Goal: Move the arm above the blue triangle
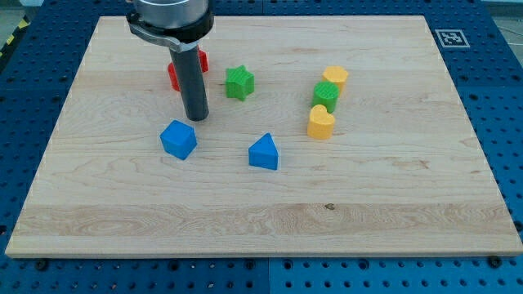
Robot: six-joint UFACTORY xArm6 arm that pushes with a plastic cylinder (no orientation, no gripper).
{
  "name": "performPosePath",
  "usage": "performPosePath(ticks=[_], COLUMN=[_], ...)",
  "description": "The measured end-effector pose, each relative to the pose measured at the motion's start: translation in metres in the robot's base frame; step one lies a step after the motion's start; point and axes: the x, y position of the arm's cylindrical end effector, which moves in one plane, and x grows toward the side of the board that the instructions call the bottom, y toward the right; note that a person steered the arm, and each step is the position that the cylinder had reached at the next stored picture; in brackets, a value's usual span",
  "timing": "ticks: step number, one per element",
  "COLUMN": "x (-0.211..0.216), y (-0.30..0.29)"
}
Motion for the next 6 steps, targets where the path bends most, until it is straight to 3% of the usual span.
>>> performPosePath(ticks=[1, 6], x=[0.018, 0.019], y=[0.009, 0.047])
